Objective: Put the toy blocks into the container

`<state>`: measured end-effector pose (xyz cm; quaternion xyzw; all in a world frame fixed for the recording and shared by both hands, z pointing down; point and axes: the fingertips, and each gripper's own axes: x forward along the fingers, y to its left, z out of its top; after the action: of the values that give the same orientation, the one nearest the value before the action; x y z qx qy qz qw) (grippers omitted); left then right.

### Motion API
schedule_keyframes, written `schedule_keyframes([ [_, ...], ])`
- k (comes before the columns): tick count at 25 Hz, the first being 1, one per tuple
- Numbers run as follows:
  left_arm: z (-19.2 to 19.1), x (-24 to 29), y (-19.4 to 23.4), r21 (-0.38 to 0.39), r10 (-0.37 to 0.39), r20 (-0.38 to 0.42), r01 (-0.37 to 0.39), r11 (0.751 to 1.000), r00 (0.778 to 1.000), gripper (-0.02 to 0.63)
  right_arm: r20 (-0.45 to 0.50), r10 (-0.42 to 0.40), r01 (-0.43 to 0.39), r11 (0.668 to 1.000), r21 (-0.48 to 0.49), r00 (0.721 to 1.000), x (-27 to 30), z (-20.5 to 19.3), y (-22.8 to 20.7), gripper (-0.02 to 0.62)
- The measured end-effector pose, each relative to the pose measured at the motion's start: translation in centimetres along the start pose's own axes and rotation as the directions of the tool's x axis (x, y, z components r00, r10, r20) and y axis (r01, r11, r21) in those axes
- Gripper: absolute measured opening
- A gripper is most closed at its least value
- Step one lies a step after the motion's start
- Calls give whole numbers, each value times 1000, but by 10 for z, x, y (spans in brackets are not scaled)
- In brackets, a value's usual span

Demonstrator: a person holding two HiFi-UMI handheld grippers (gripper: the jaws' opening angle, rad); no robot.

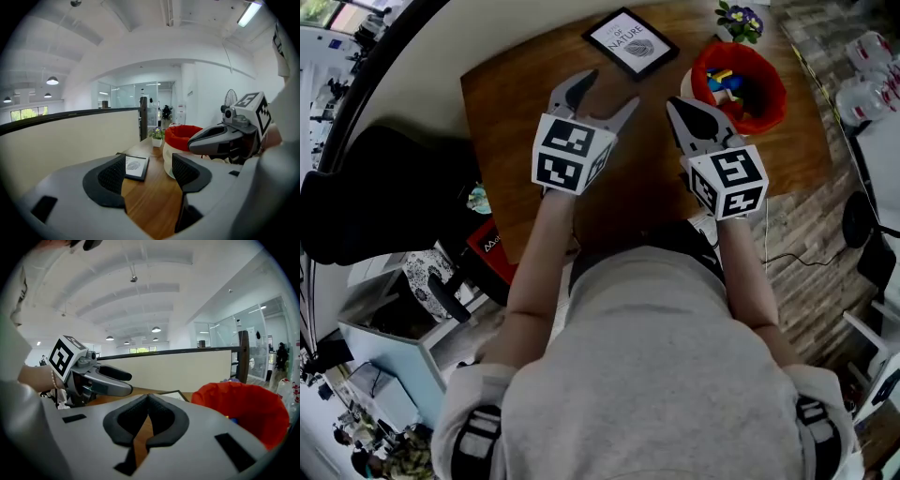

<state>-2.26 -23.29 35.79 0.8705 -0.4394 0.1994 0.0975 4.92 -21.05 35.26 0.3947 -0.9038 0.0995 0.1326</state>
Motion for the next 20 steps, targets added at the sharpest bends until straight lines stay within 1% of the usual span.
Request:
schedule_keyframes([
  [4,-24,-17,27,-39,51,-30,-52,998,998,307,-30,54,-54,999,-3,998,26,-6,19,11],
  [7,-48,-29,44,-73,80,-71,-85,994,994,307,-56,90,-90,996,0,994,43,-14,31,11],
  [11,-77,-36,62,-105,99,-127,-112,988,987,307,-88,122,-122,992,5,989,64,-20,41,11],
  [15,-103,-39,74,-105,104,-183,-125,987,978,304,-120,144,-143,990,14,982,79,-29,47,11],
  [20,-129,-33,85,-80,85,-258,-109,991,962,298,-161,152,-149,988,29,975,95,-43,47,11],
])
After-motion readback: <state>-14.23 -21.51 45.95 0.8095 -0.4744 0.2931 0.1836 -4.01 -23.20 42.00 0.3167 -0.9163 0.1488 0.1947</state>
